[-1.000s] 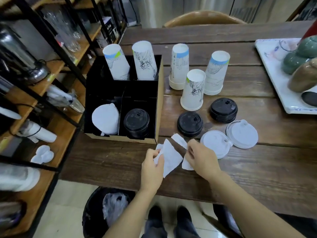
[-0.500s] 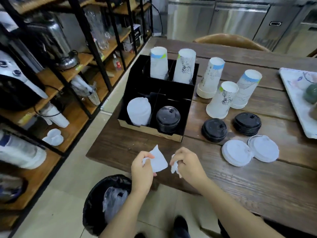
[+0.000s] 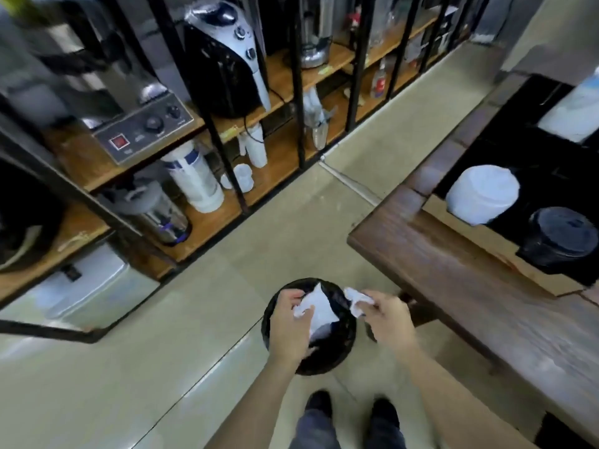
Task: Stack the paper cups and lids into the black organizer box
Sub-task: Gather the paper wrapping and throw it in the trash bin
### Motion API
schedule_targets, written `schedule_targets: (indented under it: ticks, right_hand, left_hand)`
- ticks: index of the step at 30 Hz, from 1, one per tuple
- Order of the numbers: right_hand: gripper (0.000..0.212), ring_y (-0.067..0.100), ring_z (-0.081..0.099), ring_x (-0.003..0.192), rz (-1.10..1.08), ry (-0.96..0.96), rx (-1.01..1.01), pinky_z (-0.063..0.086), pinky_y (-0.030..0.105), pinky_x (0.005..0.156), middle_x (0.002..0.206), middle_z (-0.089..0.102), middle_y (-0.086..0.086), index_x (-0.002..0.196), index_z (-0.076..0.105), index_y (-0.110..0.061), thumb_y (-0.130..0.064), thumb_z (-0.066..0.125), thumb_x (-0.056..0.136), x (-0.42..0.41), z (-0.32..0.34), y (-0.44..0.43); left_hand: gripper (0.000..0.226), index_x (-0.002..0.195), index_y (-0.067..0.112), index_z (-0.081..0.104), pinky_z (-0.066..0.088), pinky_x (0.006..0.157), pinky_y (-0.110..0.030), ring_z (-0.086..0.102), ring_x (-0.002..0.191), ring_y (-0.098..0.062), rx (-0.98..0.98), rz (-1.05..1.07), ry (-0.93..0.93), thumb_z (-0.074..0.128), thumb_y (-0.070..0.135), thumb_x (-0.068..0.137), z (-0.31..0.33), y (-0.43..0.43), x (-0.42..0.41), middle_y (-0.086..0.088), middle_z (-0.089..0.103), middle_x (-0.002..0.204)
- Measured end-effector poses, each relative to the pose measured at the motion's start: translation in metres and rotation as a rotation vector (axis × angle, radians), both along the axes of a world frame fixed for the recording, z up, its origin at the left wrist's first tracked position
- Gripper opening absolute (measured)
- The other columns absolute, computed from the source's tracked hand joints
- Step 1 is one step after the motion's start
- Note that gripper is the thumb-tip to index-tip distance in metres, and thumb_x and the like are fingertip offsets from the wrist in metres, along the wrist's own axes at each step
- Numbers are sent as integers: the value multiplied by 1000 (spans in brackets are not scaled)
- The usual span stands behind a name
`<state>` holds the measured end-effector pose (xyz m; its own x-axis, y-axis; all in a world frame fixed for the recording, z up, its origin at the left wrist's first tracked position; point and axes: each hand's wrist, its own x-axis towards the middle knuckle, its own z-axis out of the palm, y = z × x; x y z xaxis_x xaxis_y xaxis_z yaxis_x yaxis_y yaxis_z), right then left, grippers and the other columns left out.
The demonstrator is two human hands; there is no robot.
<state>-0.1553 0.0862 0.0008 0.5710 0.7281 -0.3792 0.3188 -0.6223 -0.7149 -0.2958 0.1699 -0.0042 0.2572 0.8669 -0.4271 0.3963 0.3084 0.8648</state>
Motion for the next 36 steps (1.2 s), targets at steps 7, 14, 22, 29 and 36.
schedule_targets:
  ticks: [7, 14, 22, 29, 36]
  right_hand:
    - [14, 24, 56, 50, -74, 175, -75, 48, 34, 53, 63, 61, 7, 92, 47, -11, -22, 54, 92, -18, -67, 37]
    - [23, 24, 46, 64, 90, 19, -204, 33, 33, 60, 59, 42, -5, 87, 38, -13, -31, 51, 94, -15, -238, 63]
    - [41, 31, 61, 90, 273, -65, -464, 39, 32, 64, 104, 64, 9, 124, 42, -10, -38, 46, 94, 4, -398, 72]
    - [83, 24, 46, 129, 543, -185, -452, 46, 39, 94, 146, 42, 6, 150, 6, -29, -60, 48, 86, 11, -354, 76]
    - [81, 18, 42, 133, 616, -181, -230, 42, 35, 101, 148, 39, -1, 150, 5, -32, -53, 51, 87, 3, -202, 99]
  left_hand:
    - [35, 69, 33, 56, 45, 60, -39, 45, 72, -22, -73, 50, 30, 58, 1, 85, -71, 21, -29, 5, 51, 71]
    - [17, 84, 13, 50, 38, 54, -13, 47, 68, -17, -49, -64, 208, 49, -4, 89, -228, 43, -3, 6, 49, 69]
    - [33, 126, 15, 48, 49, 77, -36, 60, 98, -29, -123, -258, 483, 49, 15, 92, -400, 53, 7, -11, 59, 117]
    - [70, 150, 28, 13, 18, 118, -48, 19, 145, -26, -42, -567, 712, 45, 48, 91, -361, 52, 1, -5, 17, 159]
    - [69, 150, 22, 15, 24, 116, -40, 29, 142, -21, 180, -511, 757, 43, 48, 92, -208, 81, -4, -2, 31, 154]
